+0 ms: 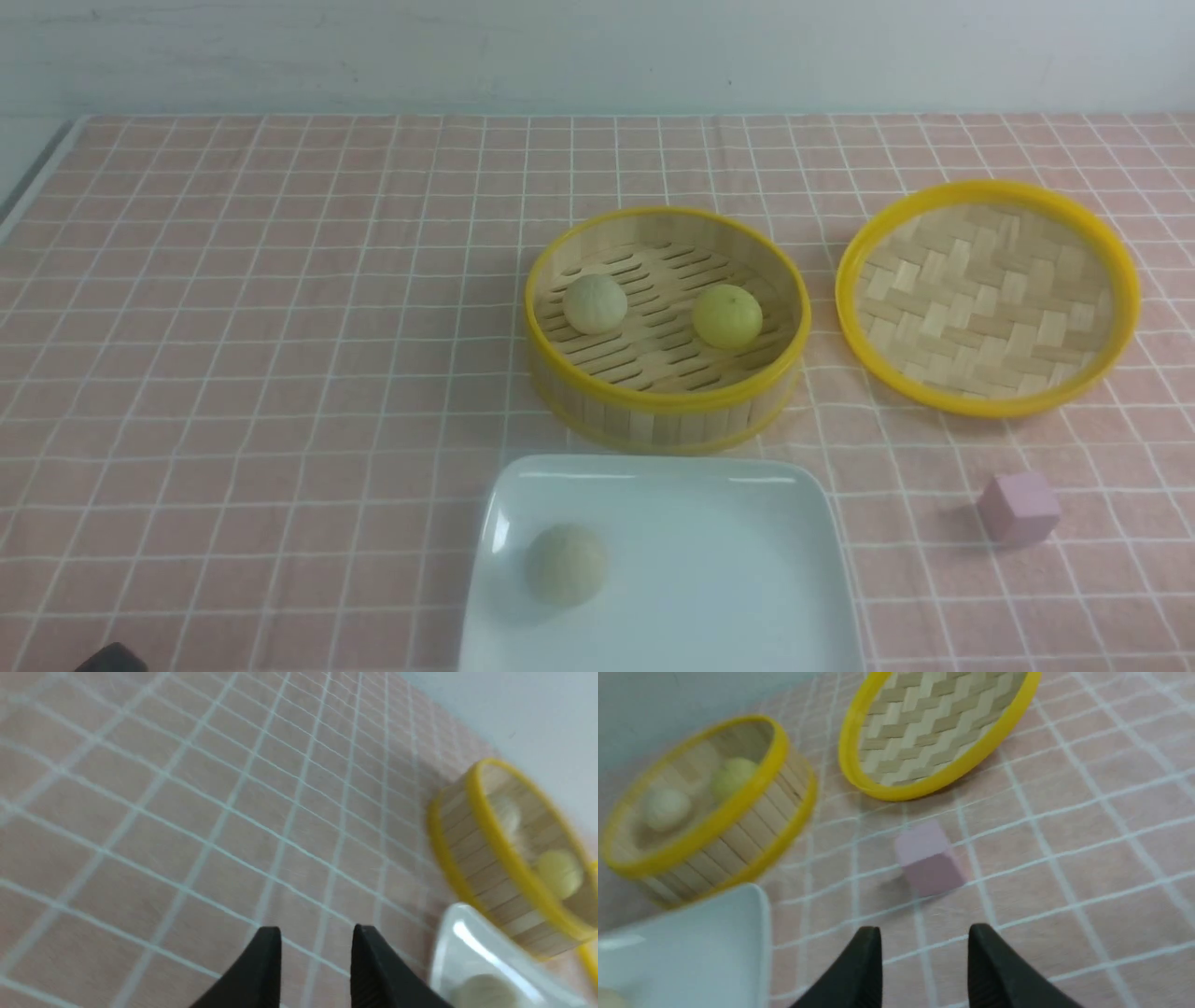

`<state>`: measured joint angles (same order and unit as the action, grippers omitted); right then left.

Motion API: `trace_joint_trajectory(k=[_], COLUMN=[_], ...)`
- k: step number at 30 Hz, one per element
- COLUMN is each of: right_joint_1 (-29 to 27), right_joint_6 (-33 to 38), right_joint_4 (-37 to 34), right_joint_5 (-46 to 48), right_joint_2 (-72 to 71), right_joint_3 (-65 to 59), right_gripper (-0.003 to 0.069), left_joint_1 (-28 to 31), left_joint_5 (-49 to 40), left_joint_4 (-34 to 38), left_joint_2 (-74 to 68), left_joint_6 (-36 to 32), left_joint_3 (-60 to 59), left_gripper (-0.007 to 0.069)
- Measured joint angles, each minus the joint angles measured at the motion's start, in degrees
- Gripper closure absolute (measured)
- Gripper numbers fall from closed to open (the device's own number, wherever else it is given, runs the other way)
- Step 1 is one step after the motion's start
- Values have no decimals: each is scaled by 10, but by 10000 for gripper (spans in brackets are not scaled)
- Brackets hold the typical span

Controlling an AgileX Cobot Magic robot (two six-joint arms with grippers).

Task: Put the steamed buns into the plate on the pink tablecloth.
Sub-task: 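Reach toward a bun in the bamboo steamer with the right gripper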

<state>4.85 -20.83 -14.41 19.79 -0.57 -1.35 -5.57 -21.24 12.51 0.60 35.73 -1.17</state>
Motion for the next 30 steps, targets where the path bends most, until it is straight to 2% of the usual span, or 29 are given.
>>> trace_joint_trajectory(k=[2,5,12,15,16,18,22,25,30], right_joint_1=[0,-1,-1,-1,-1,-1,-1,-1,-1], right_joint_6=[-46,-69,-70,-70,-70,-62,13,67,131], right_joint_4=[-72,-139,-159,-169,-173,-173,-133,-103,-78], right_joint_5=[-6,-15,-32,-82,-124,-150,-122,-42,165], right_joint_2=[0,0,0,0,0,1,43,107,267], right_joint_3=[-2,-2,-2,-2,8,29,108,168,289], right_gripper=[419,419,419,440,470,517,634,662,662], left_joint_1=[0,0,0,0,0,0,0,0,0], left_joint_5=[-1,-1,6,10,6,2,-7,-63,-280], left_joint_4=[43,73,53,105,139,154,154,120,55], left_joint_2=[0,0,0,0,0,0,-8,-54,-222], left_joint_6=[45,82,97,117,96,50,-71,-125,-154], left_joint_3=[-1,-1,-2,-2,12,48,140,198,268], left_gripper=[385,385,386,405,429,458,554,613,625])
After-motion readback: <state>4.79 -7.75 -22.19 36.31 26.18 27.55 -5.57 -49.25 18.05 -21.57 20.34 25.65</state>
